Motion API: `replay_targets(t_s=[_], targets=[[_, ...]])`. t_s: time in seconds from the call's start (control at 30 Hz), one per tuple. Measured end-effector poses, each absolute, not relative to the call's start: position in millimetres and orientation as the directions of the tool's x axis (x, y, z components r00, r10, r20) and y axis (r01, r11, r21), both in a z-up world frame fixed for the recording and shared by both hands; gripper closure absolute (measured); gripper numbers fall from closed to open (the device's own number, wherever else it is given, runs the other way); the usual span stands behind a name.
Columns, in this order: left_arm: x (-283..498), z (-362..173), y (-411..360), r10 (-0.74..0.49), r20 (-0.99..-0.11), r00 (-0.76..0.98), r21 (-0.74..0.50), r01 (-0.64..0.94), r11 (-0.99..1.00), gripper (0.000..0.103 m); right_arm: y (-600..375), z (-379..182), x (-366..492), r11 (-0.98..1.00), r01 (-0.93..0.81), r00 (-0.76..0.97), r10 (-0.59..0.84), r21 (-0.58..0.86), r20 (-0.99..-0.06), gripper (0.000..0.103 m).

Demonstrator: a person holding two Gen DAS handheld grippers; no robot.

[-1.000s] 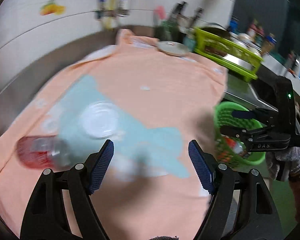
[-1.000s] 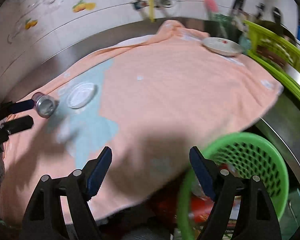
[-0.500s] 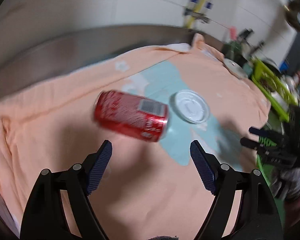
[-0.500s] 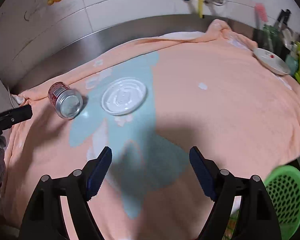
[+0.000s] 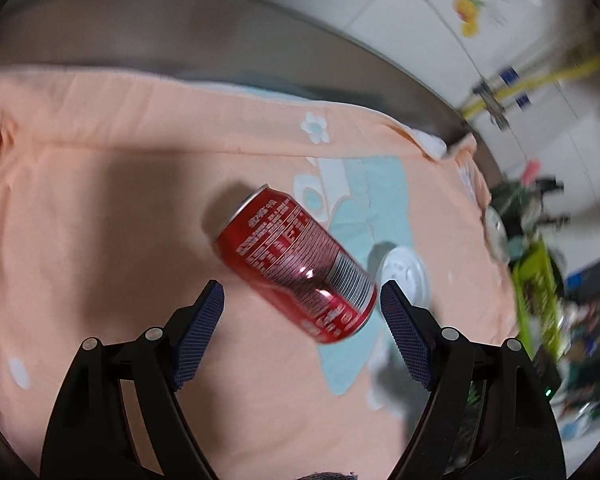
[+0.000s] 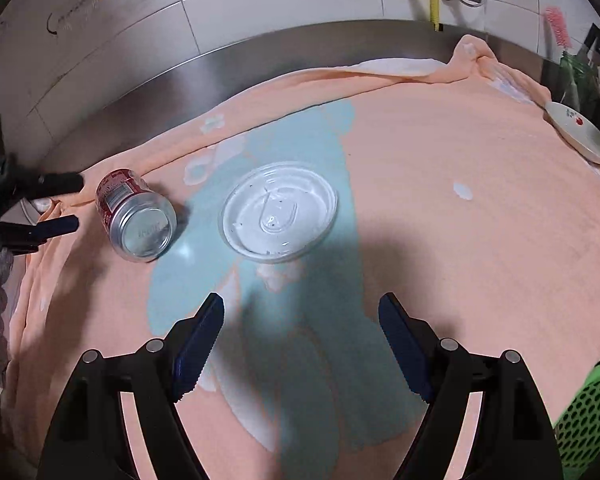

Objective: Collect trash
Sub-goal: 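Grasp the red Coke can with the left tool while the right moves to the white lid, then close the right tool on the white plastic lid and lift it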

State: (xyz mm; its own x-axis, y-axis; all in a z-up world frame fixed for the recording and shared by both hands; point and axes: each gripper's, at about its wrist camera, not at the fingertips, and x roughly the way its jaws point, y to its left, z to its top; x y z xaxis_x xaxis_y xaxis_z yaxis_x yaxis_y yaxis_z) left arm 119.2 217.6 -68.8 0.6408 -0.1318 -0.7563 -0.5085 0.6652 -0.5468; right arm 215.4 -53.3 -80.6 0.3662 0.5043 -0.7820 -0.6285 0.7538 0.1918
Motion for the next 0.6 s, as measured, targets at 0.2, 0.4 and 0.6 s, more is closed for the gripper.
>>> replay_targets(t_s=[0.2,0.4,0.6], targets=[[131.9,-86.7,217.8,-0.140,-0.784,0.605,-0.578,-0.627,0.523,0.024,-52.3,-84.9,224.1,0.748,-0.629,0.353,0.516,0.211,-0.781,0.026],[143.8,-103.5,214.9,-0.149,-0.801,0.580,-0.581,-0.693,0.427,0.024,-46.2,-92.2,231.3,0.736,-0.630,0.323,0.539,0.249,-0.778,0.026],[154.3,-110.2,210.5,-0.146,-0.806,0.574,-0.576,-0.703,0.417,0.023,-30.9,-92.9,237.8,0.714,-0.650,0.301,0.558,0.261,-0.774,0.019]])
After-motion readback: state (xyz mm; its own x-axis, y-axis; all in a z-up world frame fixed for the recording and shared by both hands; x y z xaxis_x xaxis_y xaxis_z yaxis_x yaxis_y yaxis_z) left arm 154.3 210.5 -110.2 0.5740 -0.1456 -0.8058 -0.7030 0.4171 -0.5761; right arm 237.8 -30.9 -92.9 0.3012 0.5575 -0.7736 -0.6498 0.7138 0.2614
